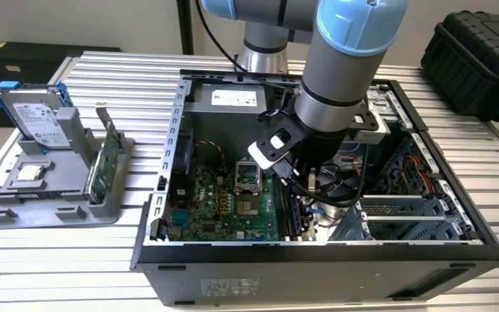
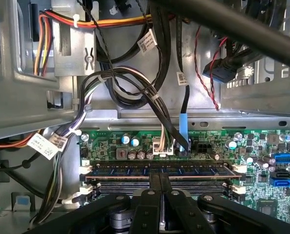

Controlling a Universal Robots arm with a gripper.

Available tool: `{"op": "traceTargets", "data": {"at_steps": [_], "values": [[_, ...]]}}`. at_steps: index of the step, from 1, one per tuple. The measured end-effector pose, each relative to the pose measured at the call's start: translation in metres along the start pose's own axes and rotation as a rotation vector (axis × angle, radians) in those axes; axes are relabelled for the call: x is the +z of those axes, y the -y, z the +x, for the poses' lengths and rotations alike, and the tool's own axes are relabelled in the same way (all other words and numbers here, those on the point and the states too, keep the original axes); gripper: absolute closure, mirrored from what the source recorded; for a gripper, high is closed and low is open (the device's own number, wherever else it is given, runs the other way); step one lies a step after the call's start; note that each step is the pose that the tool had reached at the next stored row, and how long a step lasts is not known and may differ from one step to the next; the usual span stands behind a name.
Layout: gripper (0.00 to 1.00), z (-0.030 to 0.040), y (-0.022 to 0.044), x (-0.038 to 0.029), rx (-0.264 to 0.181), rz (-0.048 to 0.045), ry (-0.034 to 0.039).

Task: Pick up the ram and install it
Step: 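Press down the ram until it locks into place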

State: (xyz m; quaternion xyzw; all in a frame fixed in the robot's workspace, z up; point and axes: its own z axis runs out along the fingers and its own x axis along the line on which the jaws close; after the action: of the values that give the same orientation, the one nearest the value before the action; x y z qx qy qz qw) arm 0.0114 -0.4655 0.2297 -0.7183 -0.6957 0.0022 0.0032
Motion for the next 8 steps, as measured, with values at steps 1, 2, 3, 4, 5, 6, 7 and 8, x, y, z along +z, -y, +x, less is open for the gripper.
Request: {"op": "traceTargets", "data": {"at_steps": [1,2,3,4,5,6,7,8], "values": [[1.00,0.0000,0.0000,0.0001,0.000,-0.0001,-0.0002],[1.00,0.0000,0.0000,0.0002,0.000,0.0000,-0.0002],[1.00,0.0000,0.0000,0.0003,0.000,0.0000,-0.0003],[1.00,0.0000,0.0000,0.0005,0.000,0.0000,-0.0004],[1.00,0.0000,0.0000,0.0005,0.000,0.0000,-0.0002],[1.00,0.0000,0.0000,0.0007,0.000,0.0000,-0.0002],[1.00,0.0000,-0.0001,0.0010,0.000,0.0000,-0.0004],[1.00,0.0001,-0.0001,0.0015,0.000,-0.0001,-0.0006]]}}
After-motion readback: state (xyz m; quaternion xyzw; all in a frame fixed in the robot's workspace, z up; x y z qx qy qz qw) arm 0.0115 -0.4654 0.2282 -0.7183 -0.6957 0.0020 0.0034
